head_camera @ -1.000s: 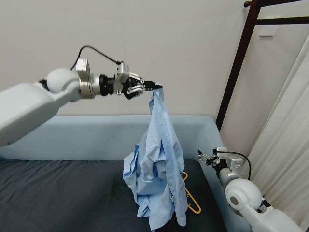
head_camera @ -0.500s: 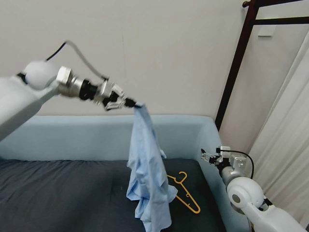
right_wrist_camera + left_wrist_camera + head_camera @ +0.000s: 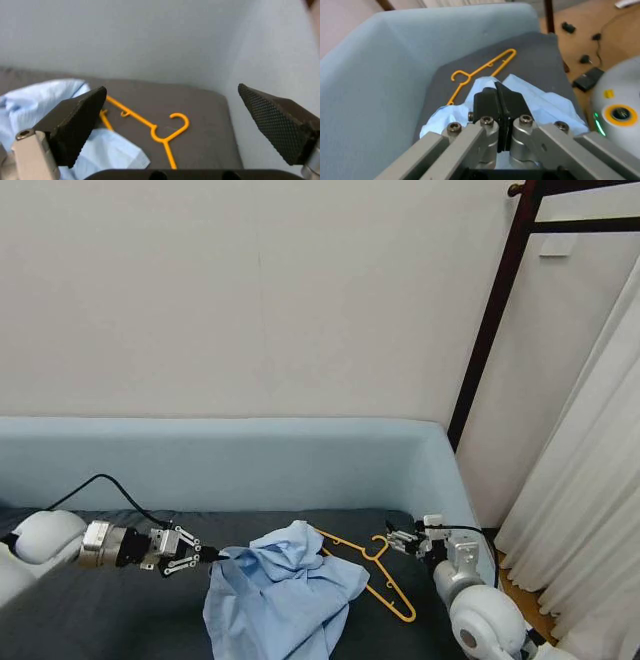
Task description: Pick up the clothes from the sofa and hang them on the clothes hanger.
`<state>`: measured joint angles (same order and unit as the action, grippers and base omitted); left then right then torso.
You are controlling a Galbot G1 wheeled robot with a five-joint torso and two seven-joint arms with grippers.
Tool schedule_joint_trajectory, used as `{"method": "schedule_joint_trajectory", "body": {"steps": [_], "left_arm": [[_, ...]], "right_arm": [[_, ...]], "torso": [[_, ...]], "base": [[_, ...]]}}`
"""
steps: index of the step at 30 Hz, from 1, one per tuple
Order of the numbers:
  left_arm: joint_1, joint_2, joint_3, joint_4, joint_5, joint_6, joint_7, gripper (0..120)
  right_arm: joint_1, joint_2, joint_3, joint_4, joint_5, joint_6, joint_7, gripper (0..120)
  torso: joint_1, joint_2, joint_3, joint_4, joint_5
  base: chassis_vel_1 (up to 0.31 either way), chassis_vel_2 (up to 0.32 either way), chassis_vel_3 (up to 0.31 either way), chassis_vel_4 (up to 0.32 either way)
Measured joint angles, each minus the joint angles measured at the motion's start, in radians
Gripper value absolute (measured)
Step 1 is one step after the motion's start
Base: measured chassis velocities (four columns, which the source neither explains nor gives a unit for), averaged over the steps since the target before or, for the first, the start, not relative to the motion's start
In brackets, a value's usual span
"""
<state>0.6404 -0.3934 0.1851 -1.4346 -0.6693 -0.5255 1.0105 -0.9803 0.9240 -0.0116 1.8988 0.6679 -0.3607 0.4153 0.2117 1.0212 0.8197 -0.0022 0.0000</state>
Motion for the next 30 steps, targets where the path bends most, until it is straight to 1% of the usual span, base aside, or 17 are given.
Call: {"method": "schedule_joint_trajectory", "body": {"steps": [1, 2, 3, 5, 6, 7, 11, 12, 14, 15, 16, 18, 20, 21, 24, 27, 30], "left_arm": [[0.03, -0.001, -0.011, 0.0, -0.006, -0.009, -0.043, 0], [0.07, -0.002, -0.022, -0.004, -0.017, -0.022, -0.102, 0], [0.101, -0.004, -0.031, -0.011, -0.03, -0.03, -0.149, 0], [0.181, -0.014, -0.066, -0.035, -0.062, -0.036, -0.254, 0], [0.181, -0.014, -0.066, -0.035, -0.062, -0.036, -0.254, 0], [0.225, -0.022, -0.092, -0.052, -0.076, -0.036, -0.3, 0], [0.421, -0.058, -0.181, -0.113, -0.103, 0.012, -0.478, 0], [0.421, -0.058, -0.181, -0.113, -0.103, 0.012, -0.478, 0], [0.541, -0.08, -0.214, -0.137, -0.108, 0.044, -0.558, 0], [0.595, -0.088, -0.225, -0.149, -0.111, 0.052, -0.601, 0], [0.595, -0.088, -0.225, -0.149, -0.111, 0.052, -0.601, 0], [0.681, -0.09, -0.243, -0.17, -0.131, 0.064, -0.678, 0], [0.744, -0.098, -0.266, -0.173, -0.138, 0.068, -0.708, 0], [0.744, -0.098, -0.266, -0.173, -0.138, 0.068, -0.708, 0], [0.788, -0.148, -0.301, -0.153, -0.111, 0.063, -0.709, 0], [0.796, -0.175, -0.318, -0.151, -0.1, 0.062, -0.706, 0], [0.798, -0.19, -0.337, -0.151, -0.09, 0.06, -0.7, 0]], "right_arm": [[0.016, 0.001, -0.027, -0.023, -0.03, 0.013, -0.025, 100], [0.035, 0.004, -0.058, -0.048, -0.059, 0.026, -0.051, 100], [0.056, 0.007, -0.085, -0.071, -0.082, 0.036, -0.073, 100], [0.108, 0.016, -0.139, -0.125, -0.12, 0.064, -0.114, 100], [0.108, 0.016, -0.139, -0.125, -0.12, 0.064, -0.114, 100], [0.142, 0.021, -0.169, -0.156, -0.135, 0.078, -0.132, 100], [0.257, 0.035, -0.283, -0.243, -0.154, 0.097, -0.178, 100], [0.257, 0.035, -0.283, -0.243, -0.154, 0.097, -0.178, 100], [0.305, 0.048, -0.329, -0.264, -0.147, 0.075, -0.213, 100], [0.322, 0.054, -0.347, -0.269, -0.129, 0.046, -0.234, 100], [0.322, 0.054, -0.347, -0.269, -0.129, 0.046, -0.234, 100], [0.354, 0.072, -0.389, -0.284, -0.089, -0.015, -0.271, 100], [0.383, 0.105, -0.433, -0.328, -0.102, -0.029, -0.318, 100], [0.383, 0.105, -0.433, -0.328, -0.102, -0.029, -0.318, 100], [0.423, 0.161, -0.511, -0.393, -0.117, -0.006, -0.35, 100], [0.442, 0.199, -0.547, -0.425, -0.093, -0.005, -0.346, 100], [0.446, 0.271, -0.557, -0.478, 0.007, -0.023, -0.279, 100]], "torso": [[0.0, 0.0, 0.0, 0.0006, -0.0005], [0.0, 0.0, 0.0, 0.0013, 0.0005], [0.0, 0.0, 0.0, 0.0016, 0.0004], [0.0, 0.0, 0.0, 0.0012, -0.0004], [0.0, 0.0, 0.0, 0.0012, -0.0004], [0.0, 0.0, 0.0, 0.001, -0.0003], [0.0, 0.0, 0.0, 0.0008, -0.0002], [0.0, 0.0, 0.0, 0.0008, -0.0002], [0.0, 0.0, 0.0, 0.0009, -0.0003], [0.0, 0.0, 0.0, 0.0016, -0.0007], [0.0, 0.0, 0.0, 0.0016, -0.0007], [0.0, 0.0, 0.0, 0.0016, -0.0006], [0.0, 0.0, 0.0, 0.0013, 0.0003], [0.0, 0.0, 0.0, 0.0013, 0.0003], [0.0, 0.0, 0.0, 0.0009, -0.0003], [0.0, 0.0, 0.0, 0.0011, -0.0006], [0.0, 0.0, 0.0, 0.0009, -0.0005]], "base": [[0.0, 0.0, 0.0, 0.0], [0.0, 0.0, 0.0, 0.0], [0.0, 0.0, 0.0, 0.0], [0.0, 0.0, 0.0, 0.0], [0.0, 0.0, 0.0, 0.0], [0.0, 0.0, 0.0, 0.0], [0.0, 0.0, 0.0, 0.0], [0.0, 0.0, 0.0, 0.0], [0.0, 0.0, 0.0, 0.0], [0.0, 0.0, 0.0, 0.0], [0.0, 0.0, 0.0, 0.0], [0.0, 0.0, 0.0, 0.0], [0.0, 0.0, 0.0, 0.0], [0.0, 0.0, 0.0, 0.0], [0.0, 0.0, 0.0, 0.0], [0.0, 0.0, 0.0, 0.0], [0.0, 0.0, 0.0, 0.0]]}}
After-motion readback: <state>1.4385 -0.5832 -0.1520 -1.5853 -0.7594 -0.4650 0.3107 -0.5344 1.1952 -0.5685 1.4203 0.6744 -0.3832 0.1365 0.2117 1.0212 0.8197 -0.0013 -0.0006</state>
